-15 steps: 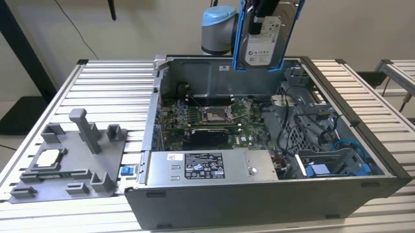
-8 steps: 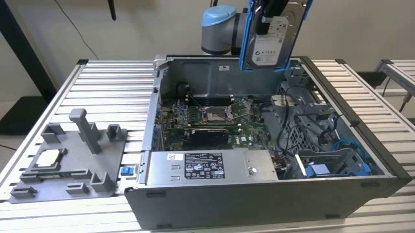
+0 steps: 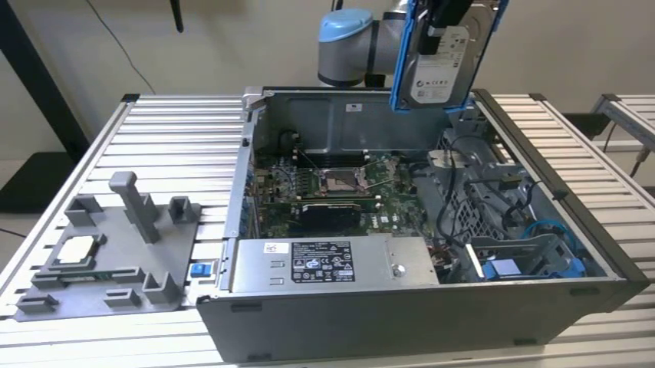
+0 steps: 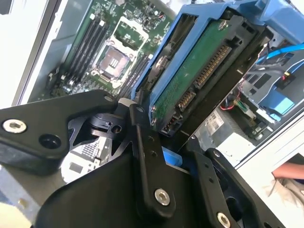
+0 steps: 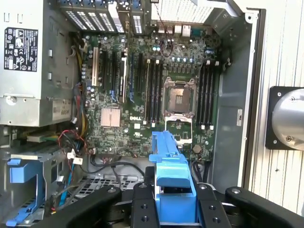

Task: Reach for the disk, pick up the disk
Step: 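Pick up the disk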

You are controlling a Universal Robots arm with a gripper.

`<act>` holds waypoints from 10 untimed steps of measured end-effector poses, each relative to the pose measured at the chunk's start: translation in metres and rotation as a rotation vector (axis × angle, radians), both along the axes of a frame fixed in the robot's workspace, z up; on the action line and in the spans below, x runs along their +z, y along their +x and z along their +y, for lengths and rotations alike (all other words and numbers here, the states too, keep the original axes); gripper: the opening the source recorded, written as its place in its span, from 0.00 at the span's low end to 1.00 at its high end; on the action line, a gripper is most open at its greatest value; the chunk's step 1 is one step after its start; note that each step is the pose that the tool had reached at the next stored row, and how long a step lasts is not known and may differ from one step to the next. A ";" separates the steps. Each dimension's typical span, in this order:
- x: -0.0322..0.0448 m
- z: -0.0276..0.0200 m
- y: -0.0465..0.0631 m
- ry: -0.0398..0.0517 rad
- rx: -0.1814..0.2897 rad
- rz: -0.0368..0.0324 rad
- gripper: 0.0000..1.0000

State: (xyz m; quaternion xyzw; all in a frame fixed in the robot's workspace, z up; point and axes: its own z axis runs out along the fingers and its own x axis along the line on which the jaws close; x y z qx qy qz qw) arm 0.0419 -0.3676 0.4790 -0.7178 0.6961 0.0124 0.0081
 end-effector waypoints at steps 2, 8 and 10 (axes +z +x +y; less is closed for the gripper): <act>0.0000 0.0000 0.004 -0.0001 0.000 0.0000 0.00; 0.0000 0.0000 0.017 -0.0001 0.000 0.0000 0.00; 0.0000 0.0000 0.022 -0.0001 0.000 0.0001 0.00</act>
